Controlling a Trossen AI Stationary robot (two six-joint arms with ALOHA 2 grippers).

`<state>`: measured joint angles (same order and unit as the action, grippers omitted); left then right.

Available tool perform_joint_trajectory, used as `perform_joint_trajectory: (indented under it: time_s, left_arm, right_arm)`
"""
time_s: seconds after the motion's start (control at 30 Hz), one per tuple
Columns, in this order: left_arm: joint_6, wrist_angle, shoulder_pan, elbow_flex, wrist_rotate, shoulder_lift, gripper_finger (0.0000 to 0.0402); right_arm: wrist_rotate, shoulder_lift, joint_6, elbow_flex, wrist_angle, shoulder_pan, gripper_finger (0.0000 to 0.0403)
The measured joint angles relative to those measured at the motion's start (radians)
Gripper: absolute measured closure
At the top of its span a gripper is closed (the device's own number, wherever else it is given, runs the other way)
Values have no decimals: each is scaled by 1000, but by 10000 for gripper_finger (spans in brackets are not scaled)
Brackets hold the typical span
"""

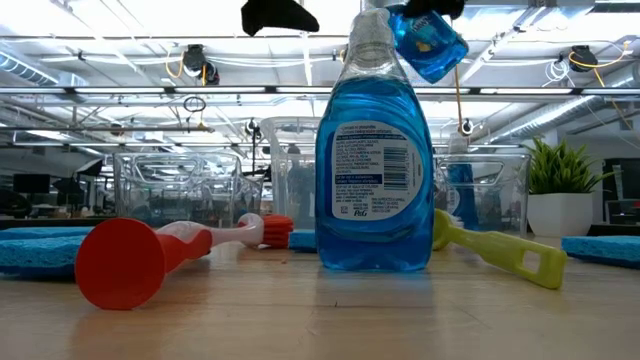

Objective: Pick & Place Kitchen Sink Supplies
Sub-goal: Put the dishwashing liquid into the right transparent bin

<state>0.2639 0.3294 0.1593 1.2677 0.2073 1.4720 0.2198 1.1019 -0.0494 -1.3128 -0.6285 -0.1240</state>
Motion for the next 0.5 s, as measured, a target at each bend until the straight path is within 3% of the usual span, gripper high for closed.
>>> perform_joint_trajectory:
  time_s: [0.23, 0.5]
  left_arm:
    - [75, 76, -10, 0, 2, -1, 97]
    - [79, 126, -14, 0, 3, -1, 82]
  right_arm:
    - [74, -101, 23, 97, 34, -29, 307]
    - [76, -263, 112, 438, 377, -60, 307]
